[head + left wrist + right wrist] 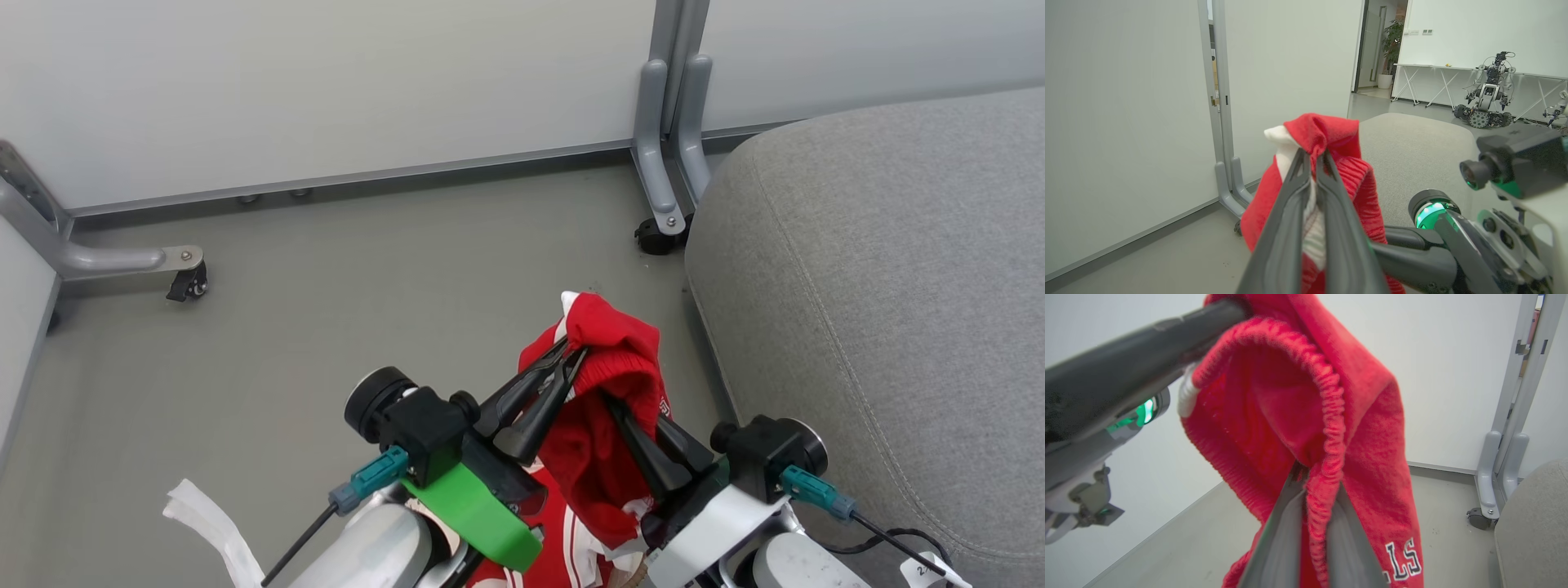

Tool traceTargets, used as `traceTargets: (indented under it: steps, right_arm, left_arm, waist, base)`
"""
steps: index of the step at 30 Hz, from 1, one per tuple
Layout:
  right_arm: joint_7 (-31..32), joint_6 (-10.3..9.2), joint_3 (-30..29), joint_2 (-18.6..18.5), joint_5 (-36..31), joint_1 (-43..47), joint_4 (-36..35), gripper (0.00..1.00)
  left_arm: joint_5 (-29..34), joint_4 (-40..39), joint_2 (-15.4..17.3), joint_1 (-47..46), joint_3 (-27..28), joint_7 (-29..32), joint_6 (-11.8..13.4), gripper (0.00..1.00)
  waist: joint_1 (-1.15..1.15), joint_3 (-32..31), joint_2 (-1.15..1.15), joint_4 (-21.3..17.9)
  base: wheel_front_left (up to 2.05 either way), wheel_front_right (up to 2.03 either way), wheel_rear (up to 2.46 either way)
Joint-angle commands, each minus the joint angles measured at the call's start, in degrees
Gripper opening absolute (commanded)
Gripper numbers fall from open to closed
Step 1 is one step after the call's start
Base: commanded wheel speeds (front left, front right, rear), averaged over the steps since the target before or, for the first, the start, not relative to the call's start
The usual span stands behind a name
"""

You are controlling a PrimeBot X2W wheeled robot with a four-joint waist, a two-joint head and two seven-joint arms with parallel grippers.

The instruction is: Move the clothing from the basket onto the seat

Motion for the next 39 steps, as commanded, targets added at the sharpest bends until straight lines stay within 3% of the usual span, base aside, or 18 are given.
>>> traceTargets:
  steps: [1,6,7,8,9,27,39]
  right_arm:
    - [-0.2,0.00,0.0,-0.3,0.3,-0.5,0.2,0.00]
    - [-0.2,0.00,-0.3,-0.2,0.5,-0.8,0.4,0.00]
    - [-0.2,0.00,-0.4,-0.1,0.7,-0.7,0.5,0.00]
    - [-0.2,0.00,-0.7,0.2,1.4,-0.6,0.5,0.00]
    - [-0.2,0.00,-1.0,0.3,1.9,-0.4,0.5,0.00]
    - [-0.2,0.00,-3.5,0.3,2.9,-0.1,-0.1,0.00]
    - [-0.2,0.00,-9.8,0.9,2.1,1.0,-2.7,0.00]
  left_arm:
    - [-0.8,0.6,0.0,0.3,0.1,-0.4,0.0,0.00]
    - [-0.3,1.7,-0.4,-0.6,0.4,-0.7,0.4,0.00]
    - [-0.1,1.9,-0.4,-0.7,0.5,-0.8,0.5,0.10]
    - [0.0,2.1,-0.4,-0.7,0.6,-0.9,0.5,0.40]
    - [0.3,2.2,-0.3,-0.7,0.8,-1.0,0.8,1.00]
    - [2.5,4.1,-0.1,0.6,3.8,-1.5,3.4,1.00]
    - [6.5,1.0,-1.1,4.4,11.0,-1.5,7.8,1.00]
  waist:
    - [0.00,0.2,0.00,-0.1]
    - [0.00,0.7,0.00,-0.3]
    - [0.00,0.8,0.00,-0.3]
    - [0.00,0.8,0.00,-0.3]
    - [0.00,0.9,0.00,-0.3]
    - [0.00,2.1,0.00,0.3]
    - [0.00,5.1,0.00,-3.5]
  base:
    - [0.00,0.00,0.00]
    - [0.00,0.00,0.00]
    - [0.00,0.00,0.00]
    - [0.00,0.00,0.00]
    - [0.00,0.00,0.00]
    - [0.00,0.00,0.00]
    - [0.00,0.00,0.00]
